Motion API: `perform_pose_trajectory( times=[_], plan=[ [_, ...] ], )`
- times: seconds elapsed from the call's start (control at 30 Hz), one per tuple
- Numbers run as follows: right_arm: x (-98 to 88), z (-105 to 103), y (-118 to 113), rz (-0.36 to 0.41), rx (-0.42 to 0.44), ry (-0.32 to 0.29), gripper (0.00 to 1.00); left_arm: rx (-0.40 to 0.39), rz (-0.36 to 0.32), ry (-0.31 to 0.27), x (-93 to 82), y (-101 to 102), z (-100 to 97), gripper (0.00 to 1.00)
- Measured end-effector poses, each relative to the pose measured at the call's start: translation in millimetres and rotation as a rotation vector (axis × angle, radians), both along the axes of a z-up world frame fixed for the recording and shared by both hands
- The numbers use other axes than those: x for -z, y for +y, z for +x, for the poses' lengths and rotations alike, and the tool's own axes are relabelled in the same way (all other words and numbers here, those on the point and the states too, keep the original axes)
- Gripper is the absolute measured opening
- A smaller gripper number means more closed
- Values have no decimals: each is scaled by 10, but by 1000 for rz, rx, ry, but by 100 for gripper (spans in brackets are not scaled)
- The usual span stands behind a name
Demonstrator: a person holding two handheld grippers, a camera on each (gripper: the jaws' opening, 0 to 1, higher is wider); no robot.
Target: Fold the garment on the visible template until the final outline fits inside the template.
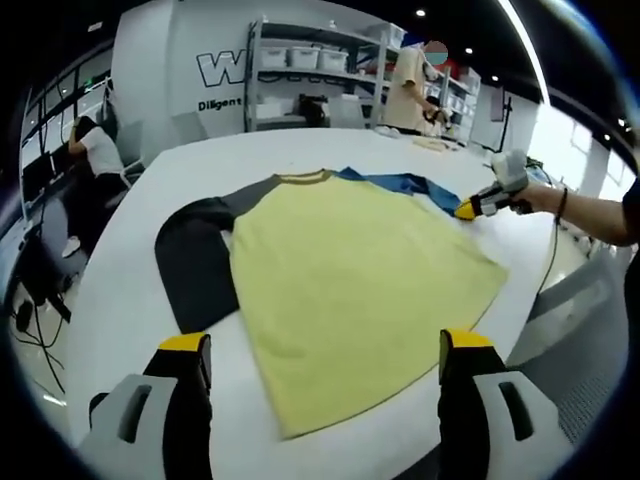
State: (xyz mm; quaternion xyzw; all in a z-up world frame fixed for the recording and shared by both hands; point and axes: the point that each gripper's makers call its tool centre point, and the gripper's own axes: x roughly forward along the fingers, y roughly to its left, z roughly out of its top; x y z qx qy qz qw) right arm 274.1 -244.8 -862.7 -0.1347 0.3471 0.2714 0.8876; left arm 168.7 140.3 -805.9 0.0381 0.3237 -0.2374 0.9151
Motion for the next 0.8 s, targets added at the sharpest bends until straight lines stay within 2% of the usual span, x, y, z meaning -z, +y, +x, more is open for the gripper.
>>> perform_pose_trajectory(
  times=[0.13,0.27,0.33,0.4,0.57,0.8],
  plan=[
    [-24,31,-27,21,21,4,0,-3,3,-2,-3,11,4,89],
    [-226,108,-65,72,73,-41,0,-4,36,2,8,23,-10,85],
    [-305,145,-120,61,88,-59,0,10,51,-7,-2,-3,-9,87],
    [-414,202,-197,52,110,-87,0,19,32,-12,-18,-38,-6,87],
    [-666,342,-412,92,204,-144,0,19,18,-19,-37,-46,-1,90],
    [-792,451,-650,68,247,-155,0,50,31,-23,-27,-115,-7,97]
  ],
)
